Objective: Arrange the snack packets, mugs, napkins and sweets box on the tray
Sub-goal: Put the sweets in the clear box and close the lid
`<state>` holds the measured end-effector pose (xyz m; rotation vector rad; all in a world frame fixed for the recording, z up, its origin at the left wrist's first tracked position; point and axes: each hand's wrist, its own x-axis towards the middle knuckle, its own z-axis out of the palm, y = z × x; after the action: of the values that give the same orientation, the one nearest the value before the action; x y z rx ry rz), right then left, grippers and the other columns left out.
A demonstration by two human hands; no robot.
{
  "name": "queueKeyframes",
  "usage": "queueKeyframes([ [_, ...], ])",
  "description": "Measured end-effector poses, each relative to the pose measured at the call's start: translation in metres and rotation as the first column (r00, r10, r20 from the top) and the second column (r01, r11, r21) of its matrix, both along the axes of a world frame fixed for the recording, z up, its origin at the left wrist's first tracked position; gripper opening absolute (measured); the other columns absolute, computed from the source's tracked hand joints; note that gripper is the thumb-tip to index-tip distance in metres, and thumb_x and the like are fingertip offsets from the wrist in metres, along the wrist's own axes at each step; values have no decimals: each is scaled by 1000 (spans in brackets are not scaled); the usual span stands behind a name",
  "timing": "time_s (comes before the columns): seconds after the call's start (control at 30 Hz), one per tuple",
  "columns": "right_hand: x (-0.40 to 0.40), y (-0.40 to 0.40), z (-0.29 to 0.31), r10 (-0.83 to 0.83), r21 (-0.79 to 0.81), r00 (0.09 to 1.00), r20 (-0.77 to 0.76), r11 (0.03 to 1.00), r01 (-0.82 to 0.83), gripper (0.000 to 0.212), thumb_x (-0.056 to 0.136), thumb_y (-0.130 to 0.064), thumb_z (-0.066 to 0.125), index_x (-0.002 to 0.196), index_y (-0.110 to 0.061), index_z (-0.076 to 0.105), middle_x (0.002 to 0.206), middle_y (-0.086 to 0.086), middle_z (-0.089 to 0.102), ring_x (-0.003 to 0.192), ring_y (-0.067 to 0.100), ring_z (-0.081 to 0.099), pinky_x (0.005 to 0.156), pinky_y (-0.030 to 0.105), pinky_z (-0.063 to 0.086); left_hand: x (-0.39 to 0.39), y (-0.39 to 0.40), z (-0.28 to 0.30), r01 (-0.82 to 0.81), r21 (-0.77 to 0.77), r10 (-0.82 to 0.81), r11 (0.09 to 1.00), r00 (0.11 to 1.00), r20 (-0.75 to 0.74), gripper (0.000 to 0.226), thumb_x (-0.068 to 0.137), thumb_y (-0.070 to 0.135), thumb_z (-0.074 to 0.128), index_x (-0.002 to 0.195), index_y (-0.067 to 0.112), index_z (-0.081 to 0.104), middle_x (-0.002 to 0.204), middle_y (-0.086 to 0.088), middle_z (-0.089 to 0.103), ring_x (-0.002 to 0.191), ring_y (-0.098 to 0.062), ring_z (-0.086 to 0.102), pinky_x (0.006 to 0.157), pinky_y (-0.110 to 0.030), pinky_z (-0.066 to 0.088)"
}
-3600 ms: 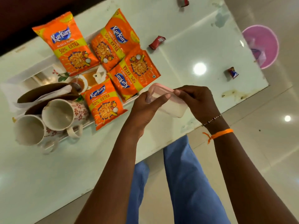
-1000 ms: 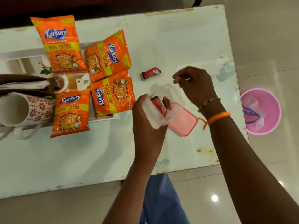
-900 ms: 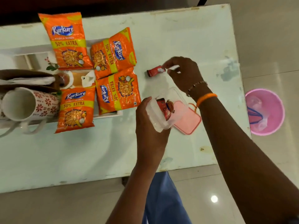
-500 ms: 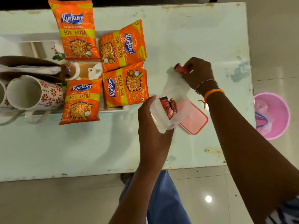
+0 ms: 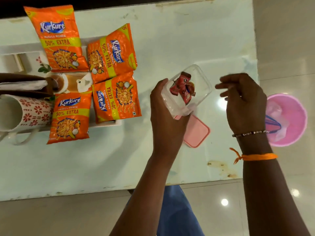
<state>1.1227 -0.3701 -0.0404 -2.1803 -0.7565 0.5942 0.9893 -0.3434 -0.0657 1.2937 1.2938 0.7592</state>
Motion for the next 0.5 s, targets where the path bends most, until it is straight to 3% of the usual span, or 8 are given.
queueKeyframes([
  [0.1, 2, -23, -13, 28, -130, 998, 57, 991, -20, 35, 78, 11, 39, 100, -7, 60, 90, 6, 68, 78, 18, 59, 68, 16, 46, 9, 6, 0, -2, 18, 3, 1000, 1000, -13, 82, 67, 5, 80, 135, 9, 34, 138, -6, 44, 130, -16, 44, 100, -44, 49],
  [0.17, -6, -35, -26, 137, -208, 990, 35, 970, -127, 31, 81, 5, 51, 107, -8, 59, 105, 10, 67, 91, 26, 59, 82, 23, 48, 14, 12, 0, 7, 23, -7, 1000, 1000, -6, 84, 65, 0, 80, 134, 9, 33, 139, -8, 44, 131, -18, 43, 100, -44, 48],
  [0.2, -12, -38, -33, 200, -236, 979, 27, 953, -188, 34, 81, -1, 58, 113, -9, 57, 114, 12, 63, 101, 30, 56, 91, 26, 43, 17, 15, 0, 21, 22, -21, 1000, 1000, 6, 84, 65, -1, 79, 134, 9, 33, 139, -8, 43, 131, -19, 43, 101, -45, 47],
  [0.27, -23, -40, -47, 345, -309, 939, -5, 892, -329, 54, 76, -16, 69, 125, -11, 49, 129, 12, 53, 116, 33, 47, 95, 25, 31, 21, 20, 2, 57, 29, -59, 998, 997, 52, 85, 63, -3, 79, 133, 9, 31, 139, -5, 41, 132, -19, 41, 101, -46, 47],
  [0.3, -29, -41, -54, 417, -361, 909, -19, 845, -395, 66, 72, -25, 73, 130, -14, 44, 135, 11, 47, 121, 33, 42, 97, 30, 32, 23, 22, 2, 74, 45, -78, 996, 994, 78, 86, 63, -2, 79, 133, 8, 30, 137, -1, 40, 133, -18, 40, 101, -45, 48],
  [0.4, -51, -42, -67, 537, -500, 844, 13, 734, -460, 90, 59, -42, 79, 135, -19, 36, 142, 9, 38, 121, 35, 36, 94, 45, 41, 26, 29, -1, 134, 123, -145, 983, 986, 78, 86, 64, 2, 80, 131, 2, 26, 131, 7, 36, 132, -17, 37, 102, -41, 47],
  [0.5, -63, -42, -75, 575, -517, 806, 142, 737, -435, 81, 58, -36, 80, 127, -15, 44, 133, 14, 48, 109, 38, 48, 83, 46, 46, 26, 33, -6, 200, 132, -204, 971, 979, 13, 85, 66, 5, 79, 130, 0, 24, 132, -2, 32, 132, -20, 36, 108, -38, 41],
])
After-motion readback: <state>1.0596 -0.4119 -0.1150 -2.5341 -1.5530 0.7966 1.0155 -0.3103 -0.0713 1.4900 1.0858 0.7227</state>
